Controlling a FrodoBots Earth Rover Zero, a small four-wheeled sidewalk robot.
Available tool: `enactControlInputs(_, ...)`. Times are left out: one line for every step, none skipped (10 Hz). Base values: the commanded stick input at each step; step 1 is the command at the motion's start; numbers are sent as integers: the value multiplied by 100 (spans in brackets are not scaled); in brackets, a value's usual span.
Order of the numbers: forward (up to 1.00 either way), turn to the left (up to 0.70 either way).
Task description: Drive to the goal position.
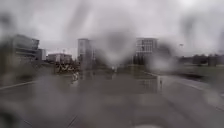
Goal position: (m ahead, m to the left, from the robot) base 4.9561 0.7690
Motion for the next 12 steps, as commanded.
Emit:
enactControlInputs(7, 0)
enactControlInputs(7, 0)
enactControlInputs(7, 0)
enactControlInputs(7, 0)
enactControlInputs(7, 0)
enactControlInputs(7, 0)
enactControlInputs(7, 0)
enactControlInputs(7, 0)
enactControlInputs(7, 0)
enactControlInputs(7, 0)
enactControlInputs(7, 0)
enactControlInputs(7, 0)
